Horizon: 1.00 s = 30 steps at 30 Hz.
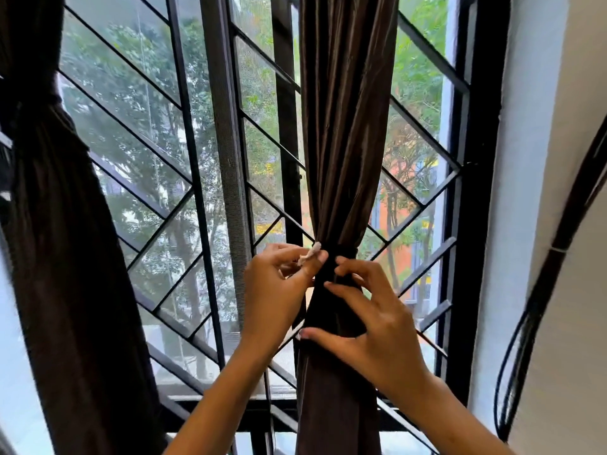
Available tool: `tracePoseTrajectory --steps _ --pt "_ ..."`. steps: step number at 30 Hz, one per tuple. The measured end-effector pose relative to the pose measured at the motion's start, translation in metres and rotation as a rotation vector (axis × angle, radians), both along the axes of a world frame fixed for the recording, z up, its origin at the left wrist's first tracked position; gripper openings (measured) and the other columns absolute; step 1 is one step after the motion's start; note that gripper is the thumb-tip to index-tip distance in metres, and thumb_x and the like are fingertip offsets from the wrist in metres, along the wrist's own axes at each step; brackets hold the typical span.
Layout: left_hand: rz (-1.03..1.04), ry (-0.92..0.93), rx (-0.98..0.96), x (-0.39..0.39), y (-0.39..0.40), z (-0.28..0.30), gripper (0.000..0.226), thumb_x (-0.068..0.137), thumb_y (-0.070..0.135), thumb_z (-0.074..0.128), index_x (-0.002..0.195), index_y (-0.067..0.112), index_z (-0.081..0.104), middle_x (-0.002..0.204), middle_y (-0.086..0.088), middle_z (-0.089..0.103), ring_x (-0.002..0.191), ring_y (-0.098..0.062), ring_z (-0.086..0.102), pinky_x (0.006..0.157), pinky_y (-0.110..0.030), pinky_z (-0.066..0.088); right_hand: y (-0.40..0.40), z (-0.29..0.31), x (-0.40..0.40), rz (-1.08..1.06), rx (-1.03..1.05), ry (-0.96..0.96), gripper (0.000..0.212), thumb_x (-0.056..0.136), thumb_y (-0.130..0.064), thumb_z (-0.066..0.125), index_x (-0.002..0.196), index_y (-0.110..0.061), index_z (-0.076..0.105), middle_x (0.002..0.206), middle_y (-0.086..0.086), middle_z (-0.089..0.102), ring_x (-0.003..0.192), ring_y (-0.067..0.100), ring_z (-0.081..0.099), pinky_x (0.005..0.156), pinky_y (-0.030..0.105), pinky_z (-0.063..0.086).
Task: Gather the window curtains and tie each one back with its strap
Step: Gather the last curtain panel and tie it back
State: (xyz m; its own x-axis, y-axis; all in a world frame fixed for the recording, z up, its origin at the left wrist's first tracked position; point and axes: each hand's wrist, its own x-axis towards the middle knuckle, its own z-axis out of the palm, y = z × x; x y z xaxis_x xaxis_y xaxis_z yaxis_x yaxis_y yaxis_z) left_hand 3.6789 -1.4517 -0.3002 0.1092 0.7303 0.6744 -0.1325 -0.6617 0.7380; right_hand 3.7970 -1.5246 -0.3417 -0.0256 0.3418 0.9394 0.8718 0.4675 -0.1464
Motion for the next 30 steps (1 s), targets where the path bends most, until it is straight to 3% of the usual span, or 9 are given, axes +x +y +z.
tracePoseTrajectory --steps 2,4,8,13,16,19,22,25,30 --pt "-0.013 0.004 0.005 0.0 0.0 -0.001 0.017 0.073 0.026 0.077 0.079 0.01 0.074 0.083 -0.005 0.065 0.076 -0.02 0.071 0.067 -0.036 0.058 0.003 -0.004 0.0 -0.145 0.06 -0.028 0.025 0.074 -0.029 0.078 0.089 -0.012 0.071 0.112 -0.004 0.053 0.096 0.011 0.062 0.07 0.026 0.055" --pt "-0.01 0.019 0.016 -0.001 0.0 -0.003 0.013 0.075 0.022 0.077 0.08 0.011 0.074 0.085 -0.004 0.065 0.077 -0.018 0.07 0.069 -0.037 0.059 0.003 -0.004 0.001 -0.175 0.091 -0.006 0.011 0.078 -0.019 0.071 0.087 -0.012 0.072 0.107 -0.005 0.055 0.088 0.013 0.063 0.063 0.03 0.054" --pt "0.055 0.105 0.155 -0.003 -0.002 -0.004 0.005 0.074 0.024 0.076 0.077 0.022 0.073 0.087 0.003 0.061 0.078 -0.011 0.067 0.062 -0.023 0.053 0.001 0.013 0.013 -0.118 0.113 0.036 0.018 0.086 -0.021 0.059 0.094 -0.014 0.073 0.103 -0.002 0.062 0.091 0.016 0.064 0.07 0.033 0.054" --pt "0.19 0.174 0.375 -0.002 -0.009 -0.003 0.017 0.083 0.036 0.066 0.083 0.021 0.074 0.087 0.009 0.055 0.076 -0.013 0.059 0.049 -0.024 0.047 0.004 0.038 0.031 -0.053 0.15 -0.054 0.019 0.087 -0.017 0.06 0.097 -0.014 0.075 0.099 0.001 0.062 0.089 0.014 0.062 0.072 0.033 0.053" --pt "0.261 0.187 0.461 -0.003 -0.009 -0.006 0.018 0.085 0.043 0.063 0.084 0.027 0.073 0.091 0.014 0.052 0.077 -0.012 0.057 0.05 -0.023 0.046 0.002 0.049 0.038 -0.185 0.338 -0.084 0.01 0.08 -0.008 0.072 0.087 -0.013 0.078 0.083 0.004 0.063 0.073 0.018 0.055 0.06 0.031 0.046" --pt "0.31 0.201 0.635 -0.002 -0.014 -0.009 0.016 0.088 0.039 0.059 0.089 0.027 0.07 0.096 0.011 0.051 0.081 -0.007 0.054 0.061 -0.023 0.045 0.001 0.056 0.038 -0.211 0.467 -0.114 0.014 0.076 0.001 0.074 0.082 -0.01 0.078 0.075 0.008 0.065 0.062 0.018 0.055 0.052 0.032 0.043" --pt "0.32 0.192 0.77 0.0 -0.02 -0.01 0.01 0.09 0.03 0.059 0.096 0.025 0.066 0.1 0.006 0.05 0.082 -0.013 0.054 0.062 -0.025 0.045 0.004 0.058 0.035 -0.078 0.435 -0.072 0.015 0.075 0.004 0.072 0.086 -0.006 0.077 0.08 0.008 0.066 0.072 0.01 0.061 0.06 0.026 0.049" --pt "0.354 0.215 0.879 -0.003 -0.019 -0.013 0.016 0.091 0.021 0.056 0.102 0.016 0.067 0.113 0.001 0.05 0.097 -0.018 0.056 0.071 -0.027 0.048 0.009 0.048 0.034 0.023 0.37 -0.012 0.026 0.073 0.008 0.07 0.095 -0.005 0.075 0.091 0.009 0.065 0.088 0.005 0.062 0.076 0.017 0.05" --pt "0.315 0.271 1.021 -0.004 -0.014 -0.013 0.023 0.093 0.01 0.053 0.101 -0.003 0.069 0.129 -0.011 0.055 0.122 -0.023 0.053 0.098 -0.03 0.045 0.009 0.031 0.037 0.114 0.222 -0.065 0.029 0.082 0.001 0.061 0.109 -0.005 0.07 0.116 0.007 0.062 0.114 0.017 0.058 0.094 0.031 0.048"
